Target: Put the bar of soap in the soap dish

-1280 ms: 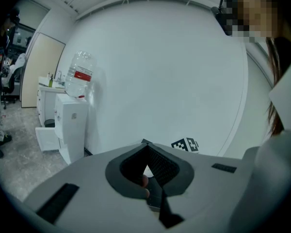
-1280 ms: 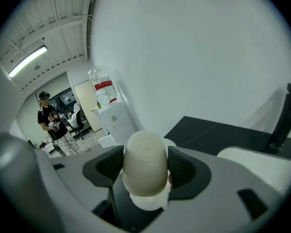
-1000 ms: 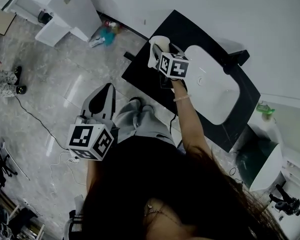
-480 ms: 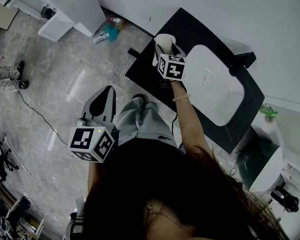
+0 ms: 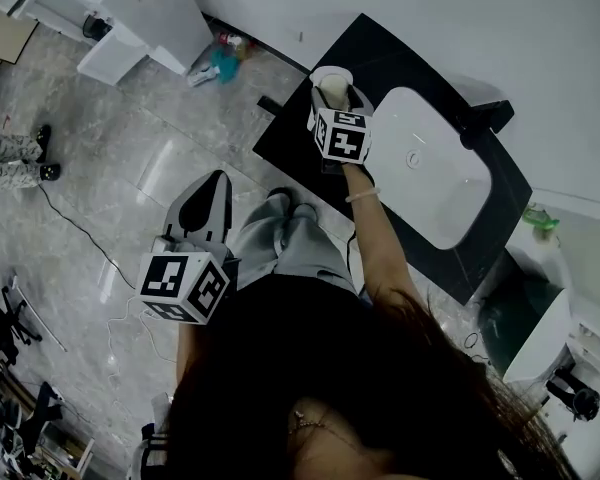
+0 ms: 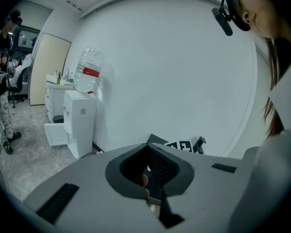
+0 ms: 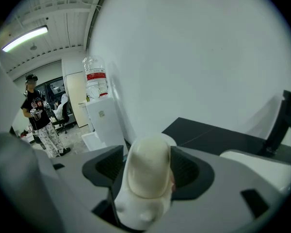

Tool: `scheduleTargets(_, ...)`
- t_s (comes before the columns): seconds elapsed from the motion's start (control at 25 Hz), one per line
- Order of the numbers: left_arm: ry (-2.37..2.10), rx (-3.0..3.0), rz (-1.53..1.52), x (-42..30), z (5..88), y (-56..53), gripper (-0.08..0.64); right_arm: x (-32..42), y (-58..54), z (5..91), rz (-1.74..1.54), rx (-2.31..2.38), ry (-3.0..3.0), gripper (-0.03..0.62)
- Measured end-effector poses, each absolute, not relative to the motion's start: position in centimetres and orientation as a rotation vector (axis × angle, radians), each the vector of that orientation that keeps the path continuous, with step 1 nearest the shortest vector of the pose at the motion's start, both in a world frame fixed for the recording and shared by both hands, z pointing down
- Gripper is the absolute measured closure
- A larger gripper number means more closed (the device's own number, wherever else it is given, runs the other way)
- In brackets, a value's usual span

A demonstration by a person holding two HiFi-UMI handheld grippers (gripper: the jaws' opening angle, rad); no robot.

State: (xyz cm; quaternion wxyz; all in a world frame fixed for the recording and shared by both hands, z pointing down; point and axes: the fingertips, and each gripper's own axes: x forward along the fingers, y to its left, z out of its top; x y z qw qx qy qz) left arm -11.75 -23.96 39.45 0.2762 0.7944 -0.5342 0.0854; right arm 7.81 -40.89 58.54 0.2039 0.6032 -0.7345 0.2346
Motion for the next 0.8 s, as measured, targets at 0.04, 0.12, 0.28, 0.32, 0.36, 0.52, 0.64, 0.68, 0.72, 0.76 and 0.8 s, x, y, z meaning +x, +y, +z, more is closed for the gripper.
scheduleTargets(0.04,-1.431,2.139,0.228,-11.7,39.4,-24.0,0.56,7.9,-40.9,58.2,0.65,1.689,-2.052,0.291)
scheduleTargets(0.12,-1.422,2.153,0.223,-11.5,39.1,-24.2,0.56,8.1,-40.8,57.4,0.632,1.704,-2.061,0.291)
scheduleTargets(0.28,-1.398,2.19,0.208,-10.9,38.2,-24.5,0.56,8.7,-40.3,54.2,0.586,1.747,-2.096,0.291)
scheduleTargets(0.32,-1.392,2.203,0.202,-10.8,37.9,-24.7,0.56,8.7,-40.1,53.1,0.577,1.753,-2.115,0.291)
scheduleTargets(0.36,-1.384,2.219,0.196,-10.6,37.7,-24.9,0.56,8.8,-39.9,51.9,0.572,1.759,-2.136,0.291)
scheduleTargets(0.52,-1.314,2.293,0.176,-8.8,37.0,-25.4,0.56,10.2,-38.0,47.4,0.527,1.822,-2.173,0.325)
scheduleTargets(0.64,-1.258,2.341,0.17,-7.5,36.4,-25.6,0.56,11.2,-36.0,44.5,0.5,1.861,-2.18,0.397)
scheduleTargets(0.68,-1.242,2.357,0.17,-7.0,36.2,-25.7,0.56,11.6,-35.3,43.7,0.5,1.871,-2.177,0.421)
scheduleTargets(0.72,-1.226,2.374,0.17,-6.5,36.0,-25.8,0.56,11.9,-34.5,43.0,0.502,1.882,-2.174,0.456)
scheduleTargets(0.76,-1.21,2.391,0.171,-6.0,35.7,-25.8,0.56,12.3,-33.8,42.3,0.506,1.895,-2.173,0.485)
scheduleTargets(0.8,-1.192,2.407,0.171,-5.5,35.5,-25.8,0.56,12.8,-33.0,41.6,0.51,1.91,-2.175,0.501)
